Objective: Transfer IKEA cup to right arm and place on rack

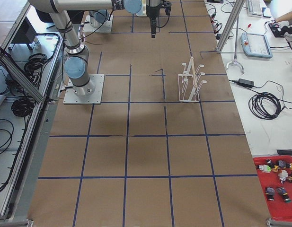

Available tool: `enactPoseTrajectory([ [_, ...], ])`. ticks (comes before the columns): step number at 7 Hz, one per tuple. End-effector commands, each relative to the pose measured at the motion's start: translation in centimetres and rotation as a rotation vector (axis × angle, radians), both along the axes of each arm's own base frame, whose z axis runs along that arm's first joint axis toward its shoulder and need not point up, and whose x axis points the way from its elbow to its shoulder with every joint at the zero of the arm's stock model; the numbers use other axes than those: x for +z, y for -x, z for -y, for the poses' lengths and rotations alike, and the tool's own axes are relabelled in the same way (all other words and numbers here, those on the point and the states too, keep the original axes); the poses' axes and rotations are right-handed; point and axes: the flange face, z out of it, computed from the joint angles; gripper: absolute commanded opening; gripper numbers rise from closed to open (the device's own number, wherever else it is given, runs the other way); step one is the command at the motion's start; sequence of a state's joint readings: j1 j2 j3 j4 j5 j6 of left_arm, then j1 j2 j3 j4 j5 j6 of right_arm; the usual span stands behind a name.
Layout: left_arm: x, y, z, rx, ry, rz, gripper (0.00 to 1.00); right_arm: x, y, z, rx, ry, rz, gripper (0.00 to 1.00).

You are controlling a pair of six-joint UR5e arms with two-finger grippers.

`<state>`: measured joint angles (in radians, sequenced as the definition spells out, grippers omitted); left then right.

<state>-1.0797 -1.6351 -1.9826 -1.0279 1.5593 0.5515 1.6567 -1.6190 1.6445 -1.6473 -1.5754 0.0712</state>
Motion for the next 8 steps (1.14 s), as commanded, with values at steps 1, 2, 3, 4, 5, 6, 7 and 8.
enactPoseTrajectory([
  [1,-3.7,-0.4,1.0,-0.001,-0.018,-0.01,1.0,0.0,0.0,0.0,0.001,0.0,0.0,1.0],
  [2,-4.3,-0.3,1.1,-0.003,-0.023,-0.013,1.0,0.0,0.0,0.0,0.001,0.001,0.0,1.0],
  [3,-4.9,-0.4,1.3,0.003,-0.033,-0.021,1.0,0.0,-0.1,-0.1,0.001,0.001,0.0,1.0],
  [4,-6.1,-0.6,1.6,0.004,-0.044,-0.026,1.0,0.0,0.0,0.0,-0.001,0.001,0.0,1.0],
  [5,-6.8,-0.6,1.9,0.001,-0.044,-0.026,0.99,0.0,0.0,0.0,-0.001,0.0,0.0,1.0],
  [6,-7.3,-0.5,2.1,0.007,-0.049,-0.031,0.99,0.0,0.0,0.0,-0.001,0.001,0.0,1.0],
  [7,-7.5,-0.3,2.2,0.012,-0.042,-0.055,0.99,0.0,-0.1,-0.1,0.001,0.001,0.0,1.0],
  [8,-7.5,-0.4,2.2,0.015,-0.04,-0.059,0.99,0.0,0.0,0.0,-0.001,0.001,0.0,1.0],
])
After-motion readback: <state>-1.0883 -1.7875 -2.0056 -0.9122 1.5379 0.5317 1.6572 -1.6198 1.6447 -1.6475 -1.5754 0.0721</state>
